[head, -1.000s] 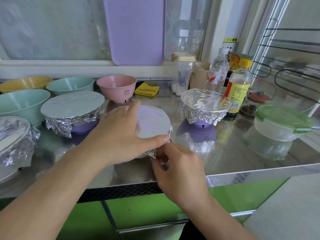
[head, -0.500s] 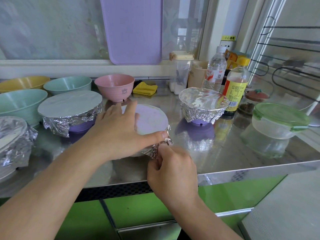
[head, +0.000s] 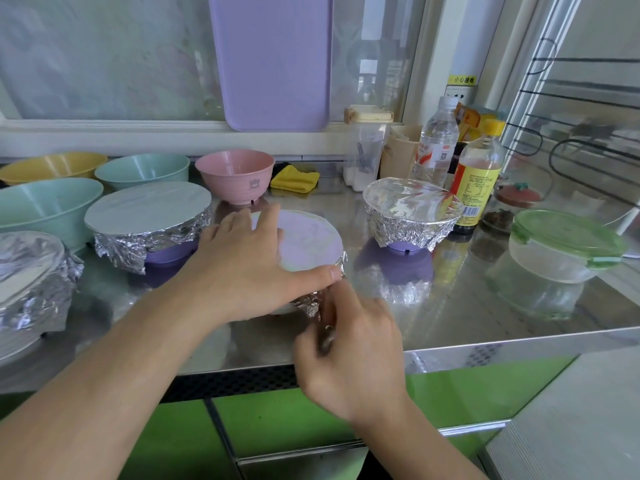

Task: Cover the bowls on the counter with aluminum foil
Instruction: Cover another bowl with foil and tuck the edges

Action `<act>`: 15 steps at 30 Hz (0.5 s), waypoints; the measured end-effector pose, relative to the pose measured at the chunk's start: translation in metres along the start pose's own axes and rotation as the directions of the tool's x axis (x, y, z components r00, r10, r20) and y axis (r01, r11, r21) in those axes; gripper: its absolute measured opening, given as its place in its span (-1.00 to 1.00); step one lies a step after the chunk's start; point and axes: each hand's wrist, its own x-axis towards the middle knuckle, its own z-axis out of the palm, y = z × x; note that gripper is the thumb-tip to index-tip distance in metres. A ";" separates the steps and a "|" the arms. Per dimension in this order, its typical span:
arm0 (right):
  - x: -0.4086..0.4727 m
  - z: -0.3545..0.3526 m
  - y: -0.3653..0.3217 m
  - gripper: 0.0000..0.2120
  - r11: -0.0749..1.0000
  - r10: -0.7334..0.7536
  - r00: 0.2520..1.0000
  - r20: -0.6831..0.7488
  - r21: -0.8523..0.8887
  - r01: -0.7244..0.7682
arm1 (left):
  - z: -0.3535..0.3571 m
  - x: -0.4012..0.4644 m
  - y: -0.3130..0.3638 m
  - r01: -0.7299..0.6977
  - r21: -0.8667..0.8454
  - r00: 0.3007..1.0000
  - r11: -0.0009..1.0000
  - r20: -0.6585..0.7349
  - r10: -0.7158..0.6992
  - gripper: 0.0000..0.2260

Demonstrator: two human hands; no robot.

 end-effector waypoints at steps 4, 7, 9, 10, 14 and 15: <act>0.005 -0.014 0.010 -0.81 0.971 0.088 0.996 -0.007 0.226 -0.084 | 0.000 0.000 0.000 -0.004 0.002 1.000 1.000 -0.010 0.004 0.16; 0.013 -0.012 0.017 -0.68 0.968 0.131 0.990 0.056 0.207 -0.140 | 0.000 0.000 0.000 -0.011 -0.011 1.000 1.000 -0.009 0.011 0.15; 0.017 -0.009 0.018 -0.62 0.963 0.171 0.982 0.075 0.200 -0.182 | 0.000 -0.001 0.000 -0.015 -0.014 1.000 1.000 -0.011 0.015 0.16; 0.018 -0.008 0.018 -0.60 0.962 0.182 0.981 0.071 0.195 -0.192 | -0.001 -0.001 0.000 -0.016 -0.017 1.000 1.000 -0.011 0.016 0.16; 0.021 -0.004 0.012 -0.56 0.949 0.230 0.970 0.084 0.201 -0.242 | -0.003 0.000 0.000 -0.023 -0.023 1.000 0.999 -0.009 0.023 0.16; 0.021 -0.004 0.011 -0.57 0.948 0.231 0.968 0.094 0.204 -0.246 | -0.003 0.000 0.000 -0.022 -0.026 1.000 0.999 -0.008 0.022 0.16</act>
